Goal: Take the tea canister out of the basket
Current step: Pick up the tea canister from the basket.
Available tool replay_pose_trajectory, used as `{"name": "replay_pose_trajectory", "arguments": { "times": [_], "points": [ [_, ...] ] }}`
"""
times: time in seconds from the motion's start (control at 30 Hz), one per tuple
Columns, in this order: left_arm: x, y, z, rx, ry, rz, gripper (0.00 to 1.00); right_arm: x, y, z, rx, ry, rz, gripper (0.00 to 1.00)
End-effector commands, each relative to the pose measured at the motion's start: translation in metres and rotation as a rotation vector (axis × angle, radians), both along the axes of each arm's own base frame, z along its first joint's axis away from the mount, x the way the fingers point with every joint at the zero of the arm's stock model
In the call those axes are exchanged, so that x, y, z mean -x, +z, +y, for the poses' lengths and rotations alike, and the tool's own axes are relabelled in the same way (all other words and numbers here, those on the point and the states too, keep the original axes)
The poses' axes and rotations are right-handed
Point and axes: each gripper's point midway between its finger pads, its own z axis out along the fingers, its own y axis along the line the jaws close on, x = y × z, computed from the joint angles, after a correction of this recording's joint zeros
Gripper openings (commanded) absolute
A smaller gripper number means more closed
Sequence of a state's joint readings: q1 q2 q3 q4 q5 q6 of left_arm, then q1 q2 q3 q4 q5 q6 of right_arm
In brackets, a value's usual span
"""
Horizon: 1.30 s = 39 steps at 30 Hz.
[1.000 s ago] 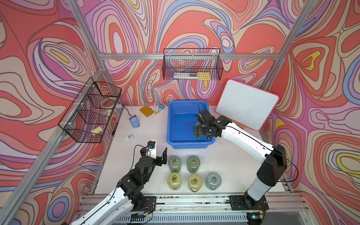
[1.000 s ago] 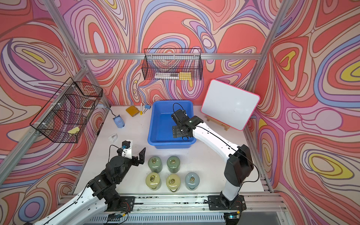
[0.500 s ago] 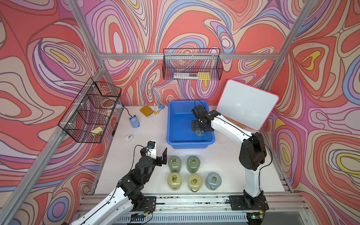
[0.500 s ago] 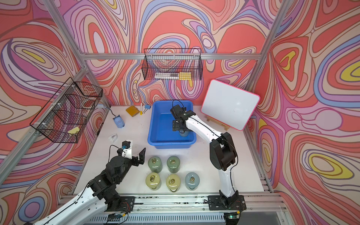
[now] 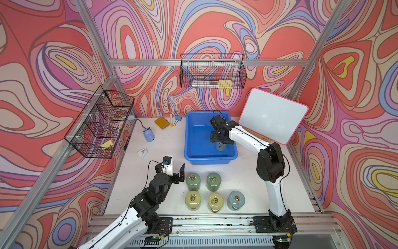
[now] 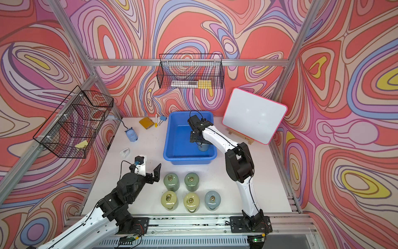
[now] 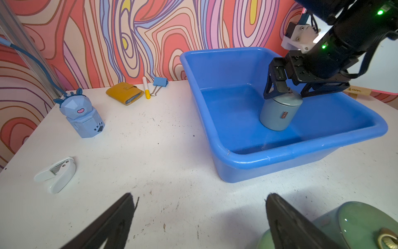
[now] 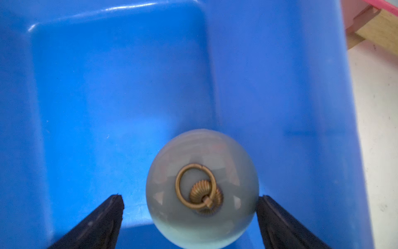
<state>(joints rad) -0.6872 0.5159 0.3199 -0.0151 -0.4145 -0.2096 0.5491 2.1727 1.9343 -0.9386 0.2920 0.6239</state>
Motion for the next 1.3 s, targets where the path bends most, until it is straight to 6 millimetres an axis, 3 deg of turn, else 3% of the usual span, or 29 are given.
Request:
{"name": "replay_pose_trajectory", "arguments": {
  "times": [0.0, 0.5, 1.27],
  "points": [
    [0.001, -0.001, 0.002, 0.009, 0.005, -0.005, 0.99, -0.009, -0.001, -0.004, 0.018, -0.037, -0.014, 0.98],
    [0.001, 0.000, 0.003, 0.009, 0.008, -0.008, 0.99, -0.018, -0.027, -0.009, 0.041, -0.050, 0.030, 0.98],
    [0.001, -0.001, 0.002, 0.004, 0.008, -0.006, 0.99, -0.028, -0.046, -0.011, 0.016, -0.003, 0.068, 0.94]
  ]
}}
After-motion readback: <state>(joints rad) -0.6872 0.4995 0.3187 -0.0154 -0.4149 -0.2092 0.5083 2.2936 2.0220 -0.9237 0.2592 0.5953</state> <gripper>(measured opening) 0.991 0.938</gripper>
